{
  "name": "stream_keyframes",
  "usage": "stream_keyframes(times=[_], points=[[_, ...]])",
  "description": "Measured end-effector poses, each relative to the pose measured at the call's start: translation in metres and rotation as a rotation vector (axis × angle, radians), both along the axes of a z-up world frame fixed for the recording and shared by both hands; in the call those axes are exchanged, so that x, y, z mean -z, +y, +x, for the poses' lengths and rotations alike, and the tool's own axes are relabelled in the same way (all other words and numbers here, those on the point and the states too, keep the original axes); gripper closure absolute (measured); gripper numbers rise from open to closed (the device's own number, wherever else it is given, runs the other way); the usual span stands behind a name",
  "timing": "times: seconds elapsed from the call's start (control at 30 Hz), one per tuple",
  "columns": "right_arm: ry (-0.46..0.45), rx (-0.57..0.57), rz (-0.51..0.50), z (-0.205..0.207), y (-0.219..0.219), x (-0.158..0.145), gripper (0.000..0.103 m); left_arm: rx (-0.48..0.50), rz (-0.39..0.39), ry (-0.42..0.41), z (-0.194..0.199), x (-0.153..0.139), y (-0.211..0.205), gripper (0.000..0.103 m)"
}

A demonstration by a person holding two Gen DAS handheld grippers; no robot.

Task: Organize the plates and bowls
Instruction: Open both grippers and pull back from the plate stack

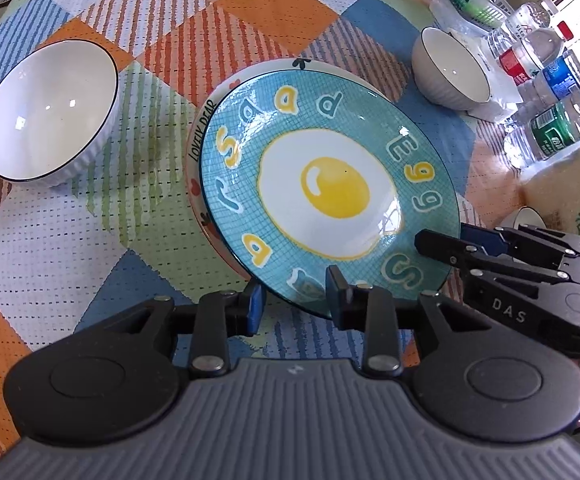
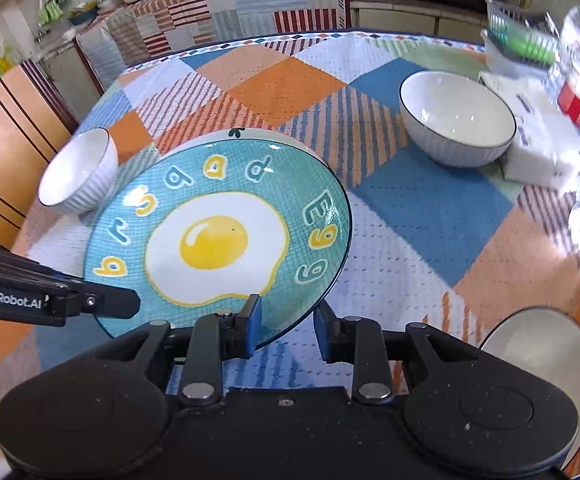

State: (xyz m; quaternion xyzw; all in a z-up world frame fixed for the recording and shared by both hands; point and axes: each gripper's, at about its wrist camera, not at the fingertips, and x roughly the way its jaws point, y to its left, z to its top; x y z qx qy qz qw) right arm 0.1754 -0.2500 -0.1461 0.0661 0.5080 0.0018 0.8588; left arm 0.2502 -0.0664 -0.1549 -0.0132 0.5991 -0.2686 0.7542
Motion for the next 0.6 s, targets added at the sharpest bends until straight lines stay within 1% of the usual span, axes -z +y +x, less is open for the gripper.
stream_keyframes(times=[0.07, 0.13, 0.2, 0.27, 0.37, 0.43, 0.6], points=[[-0.003, -0.021, -0.053, 0.002, 0.007, 0.001, 0.065, 0.0, 0.005, 0.008, 0.001, 0.0, 0.0, 0.072], [-0.007, -0.042, -0.109, 0.003, 0.015, 0.004, 0.063, 0.001, 0.04, 0.011, 0.001, 0.002, -0.001, 0.072], [-0.011, -0.058, -0.14, 0.004, 0.02, 0.006, 0.063, -0.007, 0.07, -0.004, 0.0, 0.006, -0.001, 0.071], [-0.021, -0.059, -0.165, 0.003, 0.023, 0.007, 0.063, -0.004, 0.054, -0.007, -0.001, 0.006, 0.001, 0.072], [-0.037, -0.06, -0.163, -0.001, 0.023, 0.0, 0.063, 0.003, 0.023, 0.008, -0.004, 0.001, 0.003, 0.072], [-0.061, -0.068, -0.161, -0.007, 0.025, -0.009, 0.063, 0.012, 0.021, -0.017, -0.009, -0.007, 0.003, 0.072], [-0.127, -0.105, -0.175, -0.021, 0.031, -0.038, 0.063, 0.017, 0.001, -0.04, -0.018, -0.027, 0.012, 0.072]])
